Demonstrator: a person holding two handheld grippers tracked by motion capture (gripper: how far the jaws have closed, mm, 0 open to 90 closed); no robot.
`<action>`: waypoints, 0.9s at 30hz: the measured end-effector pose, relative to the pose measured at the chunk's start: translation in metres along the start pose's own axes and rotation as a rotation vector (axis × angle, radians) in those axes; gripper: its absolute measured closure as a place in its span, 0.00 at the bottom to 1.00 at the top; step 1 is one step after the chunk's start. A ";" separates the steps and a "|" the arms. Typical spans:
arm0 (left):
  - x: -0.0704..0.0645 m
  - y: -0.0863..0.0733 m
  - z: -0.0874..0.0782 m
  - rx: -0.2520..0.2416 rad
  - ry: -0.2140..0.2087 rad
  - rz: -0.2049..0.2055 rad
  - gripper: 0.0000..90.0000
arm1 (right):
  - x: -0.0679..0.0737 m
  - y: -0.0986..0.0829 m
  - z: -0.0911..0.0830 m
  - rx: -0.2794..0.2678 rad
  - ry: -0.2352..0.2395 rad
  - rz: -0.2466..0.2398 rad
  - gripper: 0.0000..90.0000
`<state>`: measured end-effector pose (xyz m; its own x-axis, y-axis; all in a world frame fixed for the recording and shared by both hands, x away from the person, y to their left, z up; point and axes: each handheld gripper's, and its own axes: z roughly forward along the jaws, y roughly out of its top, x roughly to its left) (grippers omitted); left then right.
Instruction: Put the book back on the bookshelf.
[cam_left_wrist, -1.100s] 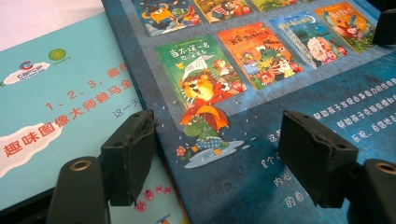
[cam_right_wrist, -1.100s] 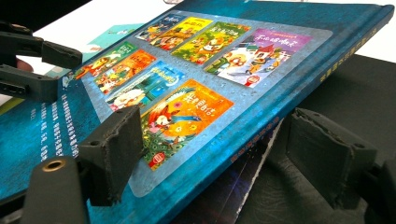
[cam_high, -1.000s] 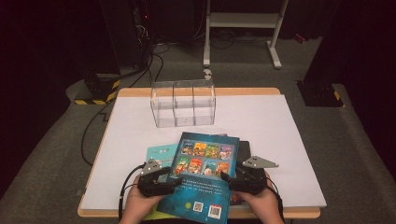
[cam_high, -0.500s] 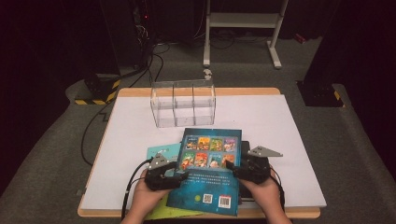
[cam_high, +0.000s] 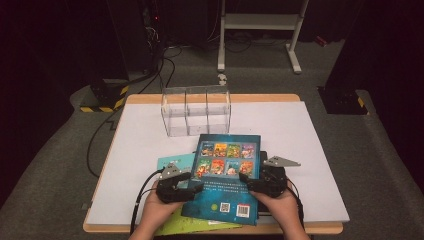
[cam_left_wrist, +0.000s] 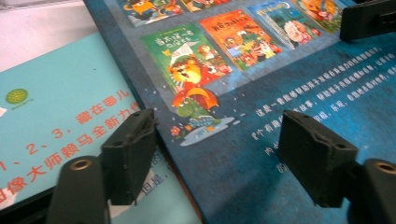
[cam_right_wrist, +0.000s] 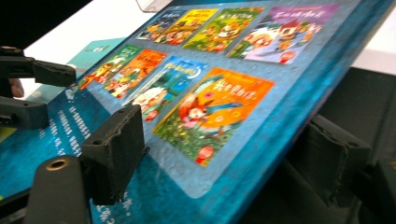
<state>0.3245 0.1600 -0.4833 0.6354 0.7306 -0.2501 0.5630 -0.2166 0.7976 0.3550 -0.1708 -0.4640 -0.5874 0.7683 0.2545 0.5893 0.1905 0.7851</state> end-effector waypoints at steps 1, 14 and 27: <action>0.000 0.000 0.000 0.000 0.002 -0.001 0.30 | 0.001 -0.001 0.000 -0.001 0.002 0.005 0.23; -0.003 -0.002 0.000 0.002 0.001 0.006 0.24 | 0.000 0.003 -0.007 0.017 0.027 0.006 0.41; 0.003 -0.003 -0.001 -0.015 -0.006 -0.030 0.22 | 0.008 0.001 -0.018 -0.037 -0.020 -0.074 0.45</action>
<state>0.3242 0.1632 -0.4857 0.6211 0.7331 -0.2772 0.5742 -0.1849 0.7976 0.3407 -0.1751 -0.4510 -0.6171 0.7652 0.1835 0.5234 0.2250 0.8218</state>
